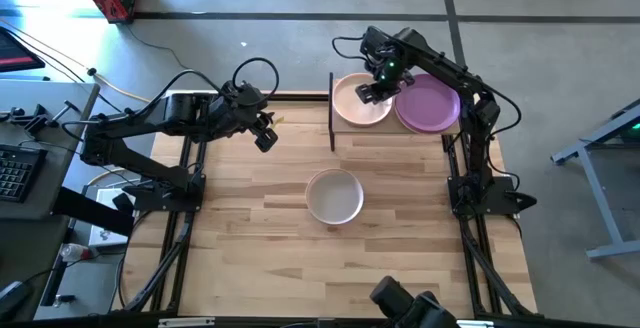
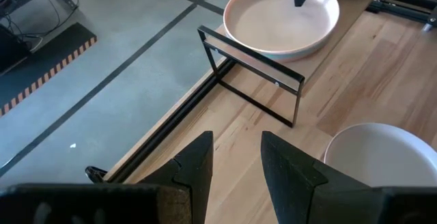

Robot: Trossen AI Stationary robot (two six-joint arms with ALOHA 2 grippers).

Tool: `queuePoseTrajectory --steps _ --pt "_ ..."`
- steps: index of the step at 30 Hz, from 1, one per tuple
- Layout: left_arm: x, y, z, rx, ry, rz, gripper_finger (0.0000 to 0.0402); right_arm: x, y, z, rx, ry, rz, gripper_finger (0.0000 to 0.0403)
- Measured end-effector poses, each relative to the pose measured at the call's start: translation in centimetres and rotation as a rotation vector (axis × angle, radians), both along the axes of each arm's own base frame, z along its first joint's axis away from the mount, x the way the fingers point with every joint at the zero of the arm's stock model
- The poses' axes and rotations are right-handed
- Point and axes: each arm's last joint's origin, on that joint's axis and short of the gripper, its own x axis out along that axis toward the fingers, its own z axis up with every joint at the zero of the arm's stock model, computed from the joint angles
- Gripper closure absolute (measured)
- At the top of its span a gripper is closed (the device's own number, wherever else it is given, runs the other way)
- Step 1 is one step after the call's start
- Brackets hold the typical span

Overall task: Place and stack plates onto a shelf
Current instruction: Stack the light orange plate on top of the blue plate on the shelf, then stack the gray plate on top of the light orange plate on the shelf

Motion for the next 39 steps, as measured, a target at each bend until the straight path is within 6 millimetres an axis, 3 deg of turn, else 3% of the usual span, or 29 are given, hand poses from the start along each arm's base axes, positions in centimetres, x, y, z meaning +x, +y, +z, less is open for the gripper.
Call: queuePoseTrajectory --steps 7,18,22,32,35,39 --pt "0.0 0.0 0.0 0.009 0.011 -0.01 0.0291 0.5 0.9 0.0 0.101 -0.059 0.028 0.029" --pt "-0.8 -0.1 -0.7 -0.04 0.093 0.01 0.029 3.3 5.2 0.2 0.149 -0.054 0.162 0.029" --pt "-1.1 -0.1 -1.0 -0.052 0.123 0.022 0.0291 4.4 6.8 1.7 0.085 -0.066 0.203 0.029" --pt "-1.1 -0.1 -1.0 -0.052 0.135 0.022 0.0291 6.0 11.9 8.0 -0.146 -0.162 0.232 0.029" --pt "-1.3 -0.1 -1.1 -0.054 0.157 0.023 0.0291 6.7 14.3 8.9 -0.149 -0.2 0.263 0.029" --pt "-1.7 -0.2 -1.6 -0.081 0.199 0.033 0.0291 7.7 18.0 8.6 -0.127 -0.196 0.335 0.029"
